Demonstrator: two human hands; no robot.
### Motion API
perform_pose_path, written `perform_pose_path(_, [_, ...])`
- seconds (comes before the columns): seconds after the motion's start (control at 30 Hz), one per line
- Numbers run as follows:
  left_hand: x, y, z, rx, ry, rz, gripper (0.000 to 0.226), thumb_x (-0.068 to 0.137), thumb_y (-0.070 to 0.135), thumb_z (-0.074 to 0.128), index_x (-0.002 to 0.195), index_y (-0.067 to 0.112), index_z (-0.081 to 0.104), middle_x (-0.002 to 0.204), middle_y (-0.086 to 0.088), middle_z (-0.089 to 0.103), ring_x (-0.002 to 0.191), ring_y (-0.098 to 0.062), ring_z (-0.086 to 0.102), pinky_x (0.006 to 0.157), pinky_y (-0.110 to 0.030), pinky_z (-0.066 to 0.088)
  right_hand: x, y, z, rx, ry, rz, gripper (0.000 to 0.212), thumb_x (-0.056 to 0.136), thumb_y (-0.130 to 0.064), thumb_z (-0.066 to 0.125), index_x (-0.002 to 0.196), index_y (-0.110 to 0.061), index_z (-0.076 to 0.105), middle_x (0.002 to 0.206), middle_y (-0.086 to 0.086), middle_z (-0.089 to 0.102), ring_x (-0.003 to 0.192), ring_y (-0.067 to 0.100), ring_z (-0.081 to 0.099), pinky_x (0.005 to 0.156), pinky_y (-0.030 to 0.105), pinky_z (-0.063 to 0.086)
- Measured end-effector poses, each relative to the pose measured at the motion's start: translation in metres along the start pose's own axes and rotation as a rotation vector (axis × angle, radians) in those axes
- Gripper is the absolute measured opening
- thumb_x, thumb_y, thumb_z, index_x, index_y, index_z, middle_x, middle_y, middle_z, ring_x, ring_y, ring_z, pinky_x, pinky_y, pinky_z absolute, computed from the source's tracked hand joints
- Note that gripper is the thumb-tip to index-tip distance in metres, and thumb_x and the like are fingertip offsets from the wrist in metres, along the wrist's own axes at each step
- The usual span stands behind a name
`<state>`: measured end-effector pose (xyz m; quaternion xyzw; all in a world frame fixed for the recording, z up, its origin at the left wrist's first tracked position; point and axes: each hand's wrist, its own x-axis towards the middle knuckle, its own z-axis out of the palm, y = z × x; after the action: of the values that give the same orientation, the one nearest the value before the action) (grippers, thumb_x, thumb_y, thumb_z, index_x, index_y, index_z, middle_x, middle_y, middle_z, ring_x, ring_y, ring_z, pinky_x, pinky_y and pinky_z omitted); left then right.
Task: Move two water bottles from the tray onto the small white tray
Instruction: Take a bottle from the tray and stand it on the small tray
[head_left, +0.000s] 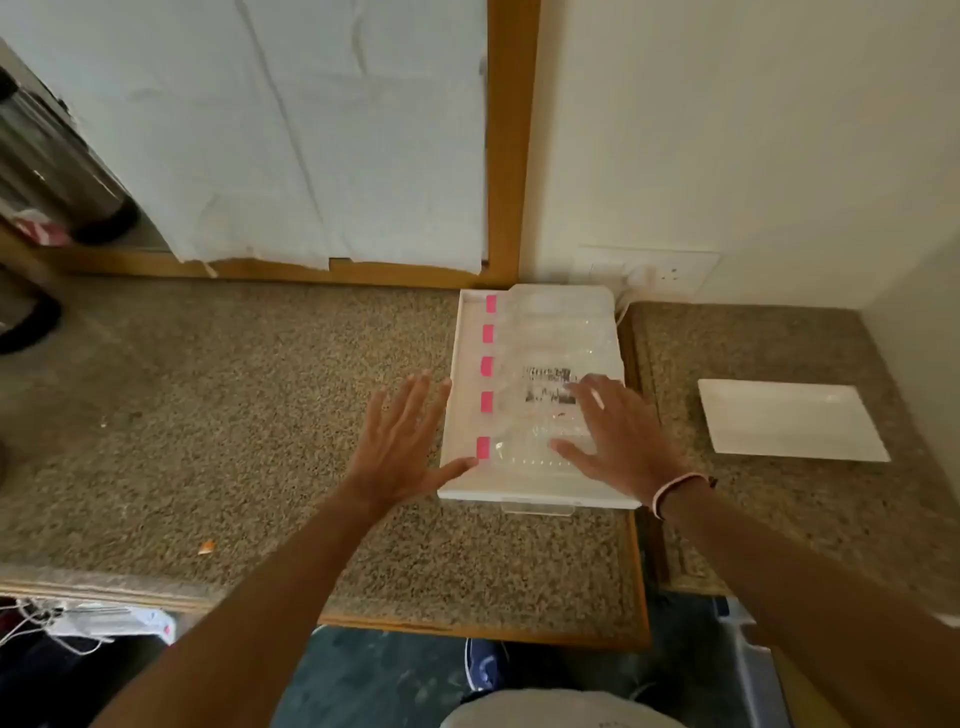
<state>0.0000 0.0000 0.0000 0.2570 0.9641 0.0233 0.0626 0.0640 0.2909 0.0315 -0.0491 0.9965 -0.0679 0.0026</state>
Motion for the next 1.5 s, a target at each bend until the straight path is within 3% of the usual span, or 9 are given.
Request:
perform_pose_path(0.1, [-0.009, -0.008, 0.020, 0.011, -0.066, 0.027, 0.112, 0.079, 0.091, 0.023, 0.159, 0.014, 0.012, 0.167, -0.019, 0.018, 0.154, -0.039, 0.020, 0.120, -0.068, 0.023, 0.000, -0.017, 0.020, -0.026, -0.008, -0.217, 0.056, 0.090, -0.053, 0.057, 0.127, -0.011, 0.060, 0.122, 0.013, 0.063, 0.112, 0.033, 0.062, 0.092, 0.045, 0.054])
perform_pose_path(0.17, [-0.019, -0.011, 0.036, 0.015, -0.081, 0.062, 0.113, 0.078, 0.090, 0.030, 0.157, 0.009, 0.024, 0.164, -0.020, 0.027, 0.152, -0.040, 0.027, 0.116, -0.069, 0.030, 0.004, -0.031, 0.028, -0.078, -0.045, -0.256, 0.059, 0.087, -0.051, 0.065, 0.130, -0.011, 0.059, 0.122, 0.013, 0.063, 0.109, 0.033, 0.062, 0.090, 0.044, 0.054])
perform_pose_path(0.27, [-0.025, -0.012, 0.049, 0.005, -0.104, 0.098, 0.116, 0.076, 0.091, 0.037, 0.154, 0.006, 0.030, 0.163, -0.023, 0.026, 0.152, -0.042, 0.022, 0.117, -0.068, 0.027, 0.013, -0.051, 0.030, -0.146, -0.108, -0.182, 0.069, 0.077, -0.055, 0.074, 0.129, -0.012, 0.059, 0.122, 0.012, 0.062, 0.107, 0.033, 0.059, 0.089, 0.046, 0.052])
perform_pose_path(0.43, [-0.025, -0.013, 0.055, -0.021, -0.123, 0.094, 0.119, 0.075, 0.094, 0.031, 0.157, 0.009, 0.024, 0.166, -0.022, 0.019, 0.155, -0.041, 0.014, 0.119, -0.069, 0.022, 0.020, -0.070, 0.032, -0.175, -0.116, -0.137, 0.060, 0.066, -0.048, 0.084, 0.110, -0.010, 0.065, 0.113, 0.010, 0.064, 0.100, 0.030, 0.061, 0.082, 0.044, 0.053])
perform_pose_path(0.7, [-0.025, -0.013, 0.056, -0.049, -0.078, 0.111, 0.117, 0.076, 0.093, 0.031, 0.153, 0.006, 0.033, 0.163, -0.023, 0.027, 0.152, -0.043, 0.023, 0.117, -0.070, 0.027, 0.018, -0.077, 0.026, -0.079, -0.133, -0.076, 0.055, 0.080, -0.048, 0.077, 0.121, -0.016, 0.059, 0.112, 0.002, 0.070, 0.098, 0.023, 0.067, 0.082, 0.035, 0.055])
perform_pose_path(0.83, [-0.025, -0.014, 0.057, -0.053, -0.075, 0.116, 0.116, 0.076, 0.093, 0.034, 0.152, 0.005, 0.036, 0.162, -0.024, 0.029, 0.151, -0.043, 0.025, 0.116, -0.070, 0.028, 0.013, -0.072, -0.003, 0.122, 0.016, 0.006, 0.070, 0.073, -0.054, 0.081, 0.129, -0.017, 0.061, 0.116, 0.002, 0.074, 0.104, 0.025, 0.071, 0.083, 0.038, 0.056])
perform_pose_path(1.03, [-0.023, -0.015, 0.055, -0.035, -0.077, 0.114, 0.114, 0.077, 0.092, 0.032, 0.152, 0.005, 0.036, 0.163, -0.023, 0.028, 0.152, -0.043, 0.024, 0.117, -0.070, 0.027, -0.001, -0.064, -0.037, 0.544, 0.179, 0.112, 0.071, 0.064, -0.049, 0.091, 0.123, -0.016, 0.069, 0.120, 0.003, 0.075, 0.105, 0.024, 0.072, 0.094, 0.043, 0.057])
perform_pose_path(1.37, [-0.026, -0.013, 0.054, 0.004, -0.102, 0.123, 0.114, 0.079, 0.090, 0.031, 0.151, 0.003, 0.035, 0.162, -0.025, 0.028, 0.151, -0.044, 0.024, 0.117, -0.071, 0.027, -0.009, -0.051, -0.042, 0.700, 0.210, 0.019, 0.080, 0.059, -0.047, 0.094, 0.124, -0.008, 0.070, 0.121, 0.007, 0.075, 0.109, 0.021, 0.071, 0.095, 0.041, 0.057])
perform_pose_path(1.5, [-0.020, -0.010, 0.048, 0.014, -0.121, 0.114, 0.118, 0.076, 0.094, 0.024, 0.156, 0.008, 0.024, 0.165, -0.022, 0.021, 0.154, -0.041, 0.018, 0.120, -0.071, 0.019, -0.013, -0.028, -0.041, 0.817, 0.272, 0.043, 0.079, 0.054, -0.050, 0.094, 0.118, -0.010, 0.073, 0.115, 0.004, 0.078, 0.103, 0.016, 0.073, 0.090, 0.037, 0.060])
